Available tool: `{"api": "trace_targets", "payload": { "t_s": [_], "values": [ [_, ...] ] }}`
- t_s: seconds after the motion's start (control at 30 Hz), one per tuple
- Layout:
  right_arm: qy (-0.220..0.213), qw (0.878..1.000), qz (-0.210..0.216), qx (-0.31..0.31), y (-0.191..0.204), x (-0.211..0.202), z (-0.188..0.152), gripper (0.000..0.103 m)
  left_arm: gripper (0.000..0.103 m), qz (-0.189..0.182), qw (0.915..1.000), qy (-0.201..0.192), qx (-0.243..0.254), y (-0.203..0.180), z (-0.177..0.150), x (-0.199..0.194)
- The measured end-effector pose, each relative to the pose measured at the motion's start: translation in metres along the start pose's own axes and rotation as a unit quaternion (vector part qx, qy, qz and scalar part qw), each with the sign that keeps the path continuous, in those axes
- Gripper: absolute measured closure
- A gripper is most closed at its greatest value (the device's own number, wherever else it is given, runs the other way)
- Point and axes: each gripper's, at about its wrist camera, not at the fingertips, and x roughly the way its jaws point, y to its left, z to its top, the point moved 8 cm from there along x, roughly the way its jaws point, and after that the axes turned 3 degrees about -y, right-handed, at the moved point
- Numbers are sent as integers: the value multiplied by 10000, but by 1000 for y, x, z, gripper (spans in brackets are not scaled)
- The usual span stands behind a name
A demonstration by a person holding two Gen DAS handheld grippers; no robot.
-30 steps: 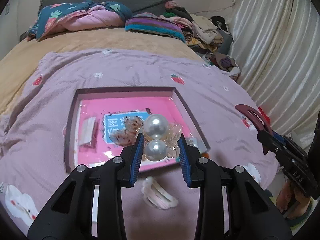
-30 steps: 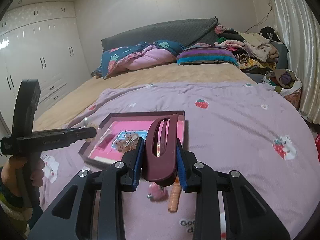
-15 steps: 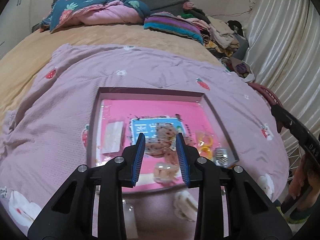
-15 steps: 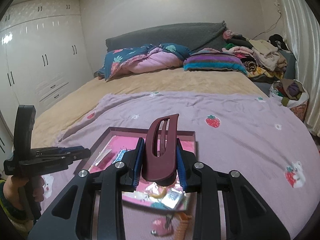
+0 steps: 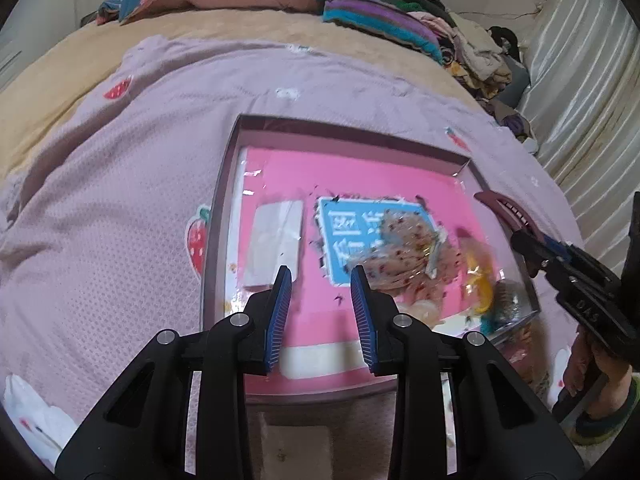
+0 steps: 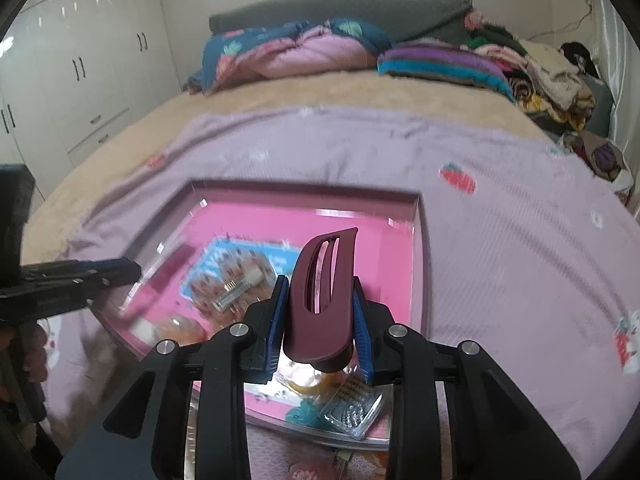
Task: Organize jewelry
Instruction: 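Carry the pearls and maroon clip into the tray box and open both tools, then withdraw both tools toward the white earring card and pink pom-pom clip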
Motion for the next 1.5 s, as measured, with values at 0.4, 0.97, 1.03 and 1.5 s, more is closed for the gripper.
{"api": "trace_targets", "payload": {
  "t_s": [0.4,0.97,1.03,1.5],
  "values": [
    [475,9986,-11,231,-7,29,-33,67,73,4,10000,84,-50,3,-12,4],
    [-414,9977,-159,504,-23,-57,-7,12,23,20,9994,-324,-102,-13,-3,-42],
    [-521,9972,-179,497,-24,-68,-4,11,17,53,9991,-408,-92,-15,0,-51],
    [-1136,9919,-227,522,-27,-141,10,9,10,2,9963,-852,77,-38,8,-106]
  ]
}}
